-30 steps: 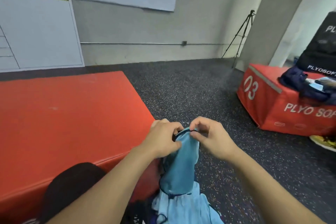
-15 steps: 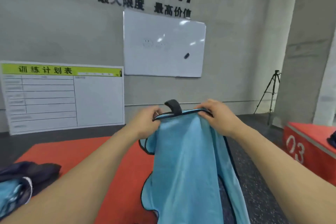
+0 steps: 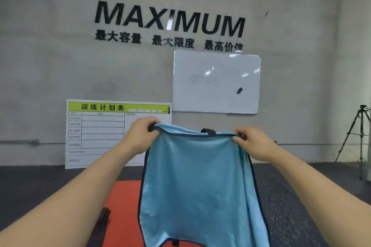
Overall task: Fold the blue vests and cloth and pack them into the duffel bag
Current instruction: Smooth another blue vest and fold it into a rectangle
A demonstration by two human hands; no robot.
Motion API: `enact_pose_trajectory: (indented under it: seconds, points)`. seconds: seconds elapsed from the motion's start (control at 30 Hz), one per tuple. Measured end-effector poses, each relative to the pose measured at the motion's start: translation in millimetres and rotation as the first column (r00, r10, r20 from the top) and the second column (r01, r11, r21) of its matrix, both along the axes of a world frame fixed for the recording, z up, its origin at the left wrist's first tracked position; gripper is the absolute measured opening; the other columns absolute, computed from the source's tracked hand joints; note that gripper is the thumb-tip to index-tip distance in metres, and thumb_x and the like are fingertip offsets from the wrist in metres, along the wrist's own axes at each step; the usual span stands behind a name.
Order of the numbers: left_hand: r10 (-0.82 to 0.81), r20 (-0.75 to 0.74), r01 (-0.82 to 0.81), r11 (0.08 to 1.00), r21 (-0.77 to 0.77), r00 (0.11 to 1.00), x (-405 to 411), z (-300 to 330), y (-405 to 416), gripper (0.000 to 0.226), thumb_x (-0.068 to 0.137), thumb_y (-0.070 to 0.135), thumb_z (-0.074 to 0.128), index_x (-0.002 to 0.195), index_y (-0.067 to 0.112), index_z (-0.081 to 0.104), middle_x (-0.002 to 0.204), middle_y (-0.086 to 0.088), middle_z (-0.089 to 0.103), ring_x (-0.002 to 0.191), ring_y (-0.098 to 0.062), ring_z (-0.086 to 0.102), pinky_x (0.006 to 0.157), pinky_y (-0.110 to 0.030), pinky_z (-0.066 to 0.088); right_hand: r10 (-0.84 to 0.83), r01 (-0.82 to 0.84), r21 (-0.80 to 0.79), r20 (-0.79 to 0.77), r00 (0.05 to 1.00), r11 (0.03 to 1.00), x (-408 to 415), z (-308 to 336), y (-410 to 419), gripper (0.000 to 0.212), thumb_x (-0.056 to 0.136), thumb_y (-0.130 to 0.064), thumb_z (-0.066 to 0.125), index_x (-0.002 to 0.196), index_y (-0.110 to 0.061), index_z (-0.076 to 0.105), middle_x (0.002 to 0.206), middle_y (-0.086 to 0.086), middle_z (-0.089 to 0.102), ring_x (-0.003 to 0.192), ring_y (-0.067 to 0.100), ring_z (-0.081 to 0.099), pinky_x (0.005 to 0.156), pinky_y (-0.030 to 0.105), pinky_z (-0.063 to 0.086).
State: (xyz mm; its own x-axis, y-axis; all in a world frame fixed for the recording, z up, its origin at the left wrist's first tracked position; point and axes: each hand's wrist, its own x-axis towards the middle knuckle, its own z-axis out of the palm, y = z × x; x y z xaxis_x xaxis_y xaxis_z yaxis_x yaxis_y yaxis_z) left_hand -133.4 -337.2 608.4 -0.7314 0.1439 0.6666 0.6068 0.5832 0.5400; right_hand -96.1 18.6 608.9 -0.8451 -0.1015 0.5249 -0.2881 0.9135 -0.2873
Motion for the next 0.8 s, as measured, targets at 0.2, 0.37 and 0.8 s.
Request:
enact_pose_trajectory:
  seconds: [0.2, 0.37, 0.8]
  points:
    - [-0.058, -0.034, 0.062, 0.986, 0.153, 0.998, 9, 30, -12, 0.015, 0.095, 0.034, 0.068, 0.089, 0.020, 0.071, 0.084, -0.005, 0.074, 0.074, -0.017, 0.065, 0.072, -0.033, 0.049, 0.113, -0.112, -0.046, 0.015, 0.994, 0.993, -17, 1, -45, 0.009, 0.101, -0.027, 0.060, 0.101, -0.030, 0.069, 0.096, -0.013, 0.072, 0.088, 0.005, 0.066, 0.084, 0.030, 0.054]
    - [-0.112, -0.045, 0.116, 0.987, 0.113, 0.993, 11, 37, -13, 0.012, 0.094, 0.028, 0.071, 0.090, 0.017, 0.074, 0.085, -0.003, 0.076, 0.077, -0.014, 0.066, 0.079, -0.032, 0.050, 0.489, -0.435, -0.391, 0.046, 0.871, 0.811, 2, 17, -104, 0.020, 0.099, -0.021, 0.067, 0.117, -0.024, 0.074, 0.119, -0.007, 0.073, 0.109, 0.004, 0.067, 0.091, 0.015, 0.051]
    - [-0.213, -0.014, 0.213, 0.975, 0.063, 0.977, 31, 51, -24, 0.014, 0.084, 0.011, 0.080, 0.096, 0.018, 0.079, 0.094, 0.006, 0.078, 0.097, -0.003, 0.071, 0.096, -0.030, 0.055, 0.699, -0.571, -0.487, 0.124, 0.705, 0.662, 3, 34, -181, 0.022, 0.098, -0.023, 0.069, 0.118, -0.022, 0.077, 0.121, -0.008, 0.074, 0.119, 0.004, 0.064, 0.108, 0.023, 0.046]
